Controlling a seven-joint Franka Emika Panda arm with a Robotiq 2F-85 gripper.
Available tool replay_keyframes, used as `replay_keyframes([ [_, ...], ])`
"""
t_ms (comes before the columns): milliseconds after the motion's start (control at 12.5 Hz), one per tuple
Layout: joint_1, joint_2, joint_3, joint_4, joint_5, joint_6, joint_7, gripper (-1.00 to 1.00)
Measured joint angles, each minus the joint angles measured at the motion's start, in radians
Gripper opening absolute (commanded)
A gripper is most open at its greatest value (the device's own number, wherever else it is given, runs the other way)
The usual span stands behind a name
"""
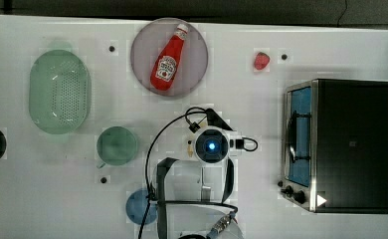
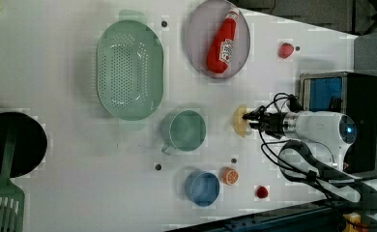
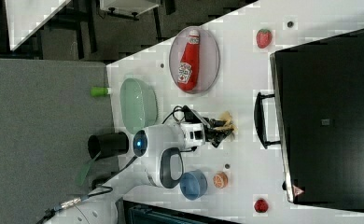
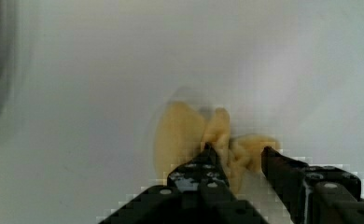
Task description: Pick Banana and place it in mug.
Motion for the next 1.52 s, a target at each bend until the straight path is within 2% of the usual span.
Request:
replay_keyframes([
  [400, -0.014, -0.046, 0.011, 0.018, 0.005, -0.083, 0.002, -0.32],
  [800, 0.004, -0.359, 0.012, 0.059, -0.013, -0.500, 0.004, -0.32],
  [1120, 0.007, -0.597, 0.013, 0.234, 0.003, -0.877, 0.005, -0.32],
  [1280, 0.006, -0.661, 0.006, 0.318, -0.001, -0.962, 0.004, -0.32],
  [1520, -0.002, -0.696, 0.072, 0.383, 0.015, -0.987, 0.059, -0.32],
])
